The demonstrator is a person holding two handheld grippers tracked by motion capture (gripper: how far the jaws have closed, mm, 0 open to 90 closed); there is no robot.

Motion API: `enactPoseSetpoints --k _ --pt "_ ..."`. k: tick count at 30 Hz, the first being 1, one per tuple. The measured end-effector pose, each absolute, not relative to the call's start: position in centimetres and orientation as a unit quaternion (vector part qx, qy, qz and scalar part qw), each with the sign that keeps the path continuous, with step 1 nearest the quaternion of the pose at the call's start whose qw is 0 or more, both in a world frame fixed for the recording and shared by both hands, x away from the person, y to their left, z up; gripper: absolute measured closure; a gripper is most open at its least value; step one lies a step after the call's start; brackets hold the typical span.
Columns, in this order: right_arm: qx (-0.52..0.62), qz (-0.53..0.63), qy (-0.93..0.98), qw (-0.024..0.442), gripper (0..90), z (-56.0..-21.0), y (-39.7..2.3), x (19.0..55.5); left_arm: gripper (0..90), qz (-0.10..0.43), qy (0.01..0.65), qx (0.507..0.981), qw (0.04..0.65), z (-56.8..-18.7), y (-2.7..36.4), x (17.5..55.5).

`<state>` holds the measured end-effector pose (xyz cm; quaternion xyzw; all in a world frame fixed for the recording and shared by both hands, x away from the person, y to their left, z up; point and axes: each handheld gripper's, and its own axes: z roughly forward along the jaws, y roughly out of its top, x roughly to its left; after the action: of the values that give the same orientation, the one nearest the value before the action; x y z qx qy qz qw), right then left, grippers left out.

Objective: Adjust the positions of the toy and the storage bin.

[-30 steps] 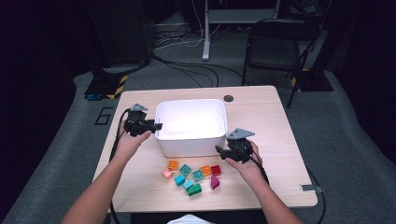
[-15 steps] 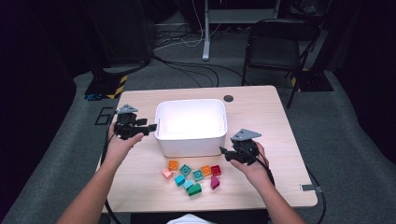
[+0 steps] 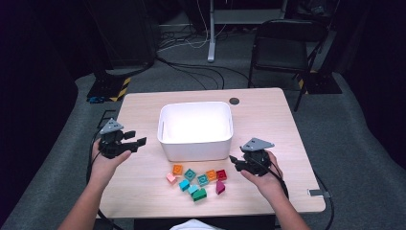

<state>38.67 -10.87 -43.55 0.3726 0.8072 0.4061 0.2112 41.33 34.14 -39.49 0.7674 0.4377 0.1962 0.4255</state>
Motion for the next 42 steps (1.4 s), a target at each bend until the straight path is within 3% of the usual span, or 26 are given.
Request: enactPoseSetpoints --k 19,33,42 --pt "0.365 0.391 0.827 0.173 50.1 -46.9 -9.5 38.4 40.7 0.178 0.42 0.769 0.447 -44.8 32.4 40.4" --pt "0.361 0.373 0.845 0.131 48.3 -48.9 -7.5 38.8 40.6 0.184 0.406 0.788 0.424 -47.2 32.0 40.4" --pt "0.354 0.371 0.849 0.128 44.1 -49.4 -6.5 38.9 40.5 0.18 0.402 0.79 0.426 -47.5 31.7 40.4"
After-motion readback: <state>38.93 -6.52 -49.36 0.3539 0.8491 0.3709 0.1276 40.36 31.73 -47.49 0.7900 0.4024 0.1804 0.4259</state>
